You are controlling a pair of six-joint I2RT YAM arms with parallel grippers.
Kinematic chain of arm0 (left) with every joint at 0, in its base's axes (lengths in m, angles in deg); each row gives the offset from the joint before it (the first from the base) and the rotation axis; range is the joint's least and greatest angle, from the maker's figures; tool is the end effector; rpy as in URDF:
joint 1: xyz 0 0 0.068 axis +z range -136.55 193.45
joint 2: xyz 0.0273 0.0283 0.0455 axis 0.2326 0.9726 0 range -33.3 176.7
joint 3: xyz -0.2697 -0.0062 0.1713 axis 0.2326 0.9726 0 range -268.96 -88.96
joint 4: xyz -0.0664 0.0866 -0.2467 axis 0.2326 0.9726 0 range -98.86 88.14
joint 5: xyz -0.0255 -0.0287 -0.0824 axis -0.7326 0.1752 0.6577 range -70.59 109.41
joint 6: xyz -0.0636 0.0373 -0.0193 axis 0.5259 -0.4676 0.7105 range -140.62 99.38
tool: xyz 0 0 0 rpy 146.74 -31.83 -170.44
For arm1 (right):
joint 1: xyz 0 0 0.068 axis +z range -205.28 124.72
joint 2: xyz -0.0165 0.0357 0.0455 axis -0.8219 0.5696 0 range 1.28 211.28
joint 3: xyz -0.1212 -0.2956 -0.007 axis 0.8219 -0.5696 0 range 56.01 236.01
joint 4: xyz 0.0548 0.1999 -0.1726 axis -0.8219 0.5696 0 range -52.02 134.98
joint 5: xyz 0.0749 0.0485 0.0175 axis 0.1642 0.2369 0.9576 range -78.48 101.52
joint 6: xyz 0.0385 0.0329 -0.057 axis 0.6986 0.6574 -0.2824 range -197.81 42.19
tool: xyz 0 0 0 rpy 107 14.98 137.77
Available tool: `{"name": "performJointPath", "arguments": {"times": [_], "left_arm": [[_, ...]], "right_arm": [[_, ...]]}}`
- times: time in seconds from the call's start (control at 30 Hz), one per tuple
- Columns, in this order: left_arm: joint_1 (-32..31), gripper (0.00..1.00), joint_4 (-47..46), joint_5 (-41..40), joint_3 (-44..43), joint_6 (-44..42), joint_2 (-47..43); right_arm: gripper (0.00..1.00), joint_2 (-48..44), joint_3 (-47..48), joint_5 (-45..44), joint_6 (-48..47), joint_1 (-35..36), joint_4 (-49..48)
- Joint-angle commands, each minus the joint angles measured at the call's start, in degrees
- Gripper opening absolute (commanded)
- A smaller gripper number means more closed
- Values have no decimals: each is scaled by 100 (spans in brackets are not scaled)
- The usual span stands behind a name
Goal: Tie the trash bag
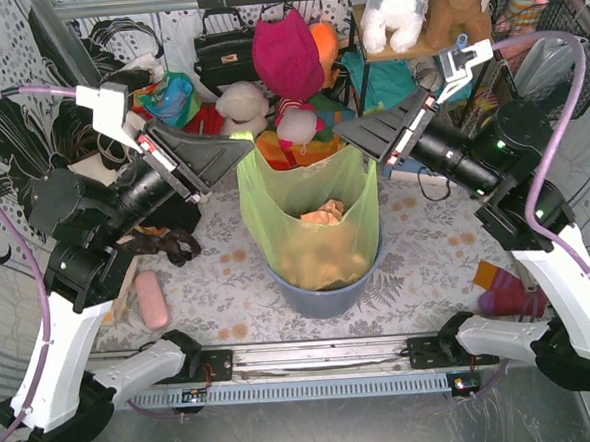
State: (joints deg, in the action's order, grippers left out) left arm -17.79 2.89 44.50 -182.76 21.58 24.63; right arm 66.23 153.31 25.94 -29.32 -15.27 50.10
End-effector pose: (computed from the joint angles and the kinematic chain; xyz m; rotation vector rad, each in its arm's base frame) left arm 0.1104 -0.0989 0.6296 0.3048 1.2726 -1.3627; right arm 0.1415 0.1398 0.6300 -0.1446 1.3673 1.4765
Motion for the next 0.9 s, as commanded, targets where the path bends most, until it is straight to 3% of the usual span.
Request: {"name": "performJointPath", "arguments": {"times": [0.0, 0.37, 0.87], "left_arm": [[7, 9, -123, -8, 493, 11, -267], [6, 12, -169, 40, 690, 52, -285], [4, 12, -267, 106, 689, 58, -179]], "right_arm": [[44, -433, -40, -490, -200, 24, 1402], [51, -652, 422, -966, -621, 24, 2517], [30, -310, 617, -1077, -825, 24, 2003]]}}
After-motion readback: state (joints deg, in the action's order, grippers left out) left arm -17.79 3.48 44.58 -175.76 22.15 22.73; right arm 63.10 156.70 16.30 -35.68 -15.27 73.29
